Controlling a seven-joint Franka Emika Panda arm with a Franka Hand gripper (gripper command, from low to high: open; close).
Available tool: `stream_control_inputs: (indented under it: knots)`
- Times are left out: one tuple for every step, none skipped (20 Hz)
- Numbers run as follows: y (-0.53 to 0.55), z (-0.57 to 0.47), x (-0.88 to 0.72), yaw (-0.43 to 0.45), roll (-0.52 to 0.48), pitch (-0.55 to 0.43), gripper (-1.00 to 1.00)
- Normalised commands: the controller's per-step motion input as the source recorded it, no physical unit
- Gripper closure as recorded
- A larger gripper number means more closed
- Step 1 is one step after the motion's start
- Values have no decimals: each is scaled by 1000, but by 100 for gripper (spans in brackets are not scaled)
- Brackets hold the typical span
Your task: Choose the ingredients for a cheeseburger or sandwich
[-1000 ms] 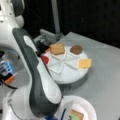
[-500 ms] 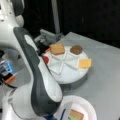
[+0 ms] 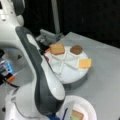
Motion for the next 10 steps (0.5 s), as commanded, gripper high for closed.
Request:
stream_control_inputs:
  knots:
    - [71,-10,137,133,-165,47,100]
    - [60,-9,129,131,-172,47,100]
    - [43,-13,124,128,-179,45,100]
    - [28,-14,118,126,-180,45,100]
    - [22,-16,115,125,-178,46,100]
    - [13,-17,112,131,-182,47,100]
    - [9,-24,113,136,-178,47,100]
    - [8,-34,115,139,-170,51,100]
    - [21,-48,118,141,-168,49,100]
    - [32,-59,119,142,-169,44,100]
